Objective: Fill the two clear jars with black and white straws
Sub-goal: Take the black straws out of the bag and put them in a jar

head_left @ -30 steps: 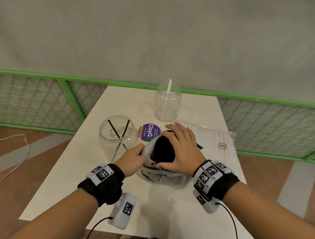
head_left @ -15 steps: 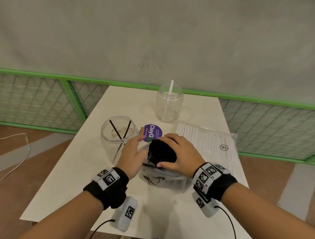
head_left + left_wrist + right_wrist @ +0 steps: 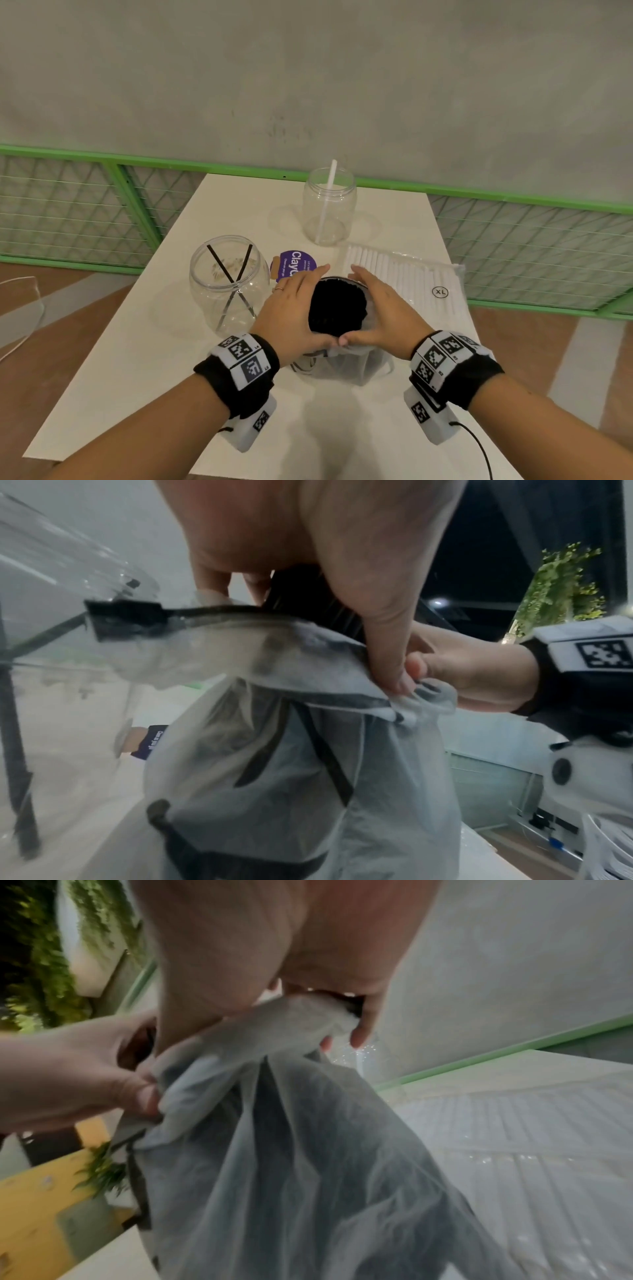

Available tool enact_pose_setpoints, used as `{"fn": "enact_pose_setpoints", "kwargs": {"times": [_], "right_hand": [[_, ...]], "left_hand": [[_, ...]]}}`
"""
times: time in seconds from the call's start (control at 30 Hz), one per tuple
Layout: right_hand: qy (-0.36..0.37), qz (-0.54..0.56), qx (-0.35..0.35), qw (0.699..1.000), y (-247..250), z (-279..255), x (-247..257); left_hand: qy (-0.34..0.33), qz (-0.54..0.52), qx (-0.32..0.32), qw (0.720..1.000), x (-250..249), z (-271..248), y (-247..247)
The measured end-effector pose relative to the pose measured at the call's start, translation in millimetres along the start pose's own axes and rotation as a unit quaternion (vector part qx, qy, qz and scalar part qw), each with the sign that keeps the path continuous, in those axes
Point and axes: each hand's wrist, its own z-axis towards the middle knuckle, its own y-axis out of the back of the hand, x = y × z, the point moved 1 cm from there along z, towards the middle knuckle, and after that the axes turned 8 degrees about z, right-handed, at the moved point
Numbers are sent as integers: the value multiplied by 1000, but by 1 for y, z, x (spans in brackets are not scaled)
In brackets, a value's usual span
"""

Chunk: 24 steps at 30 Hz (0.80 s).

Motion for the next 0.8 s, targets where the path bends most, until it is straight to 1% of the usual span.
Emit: {"fn": "enact_pose_setpoints", "kwargs": {"times": [0.07,0.13,0.17,0.23,0.3,0.37,0.4,0.43,0.47,0.53,0.6,0.63,0.7,0.77,0.8], "right_hand": [[-42,50,40,997,1,-2,-7],[-84,53,64,993,-1,-1,-15],[-95,46,59,993,-2,1,-18],[-98,53,24,993,-3,5,-20],[-81,98,-12,992,-3,9,-19],[-62,133,-21,989,-4,10,-18],[-60,147,-18,987,-6,10,-20],[-65,158,-16,985,-9,9,-23],[-73,166,-17,983,-14,9,-25],[-88,169,-33,981,-25,8,-29],[-98,178,-48,978,-32,10,-27],[-105,190,-52,975,-34,10,-25],[-127,213,-51,967,-34,11,-24],[-153,179,-10,972,-34,12,-27],[-163,127,17,978,-35,12,-29]], "left_hand": [[15,-34,10,999,3,2,1],[25,-40,24,999,5,4,2],[28,-31,33,999,6,5,3],[35,-20,35,999,9,8,10],[37,-36,8,999,13,7,22],[28,-52,-24,998,17,1,34],[26,-42,-26,998,18,-2,38],[27,-14,-14,999,19,-5,40],[31,36,7,999,19,-7,41],[31,160,38,986,18,-9,39],[-11,244,41,969,15,-8,35],[-46,267,38,962,11,-6,33],[-98,289,64,950,5,-2,27],[-98,270,88,954,4,3,24],[-93,261,87,957,5,5,23]]}}
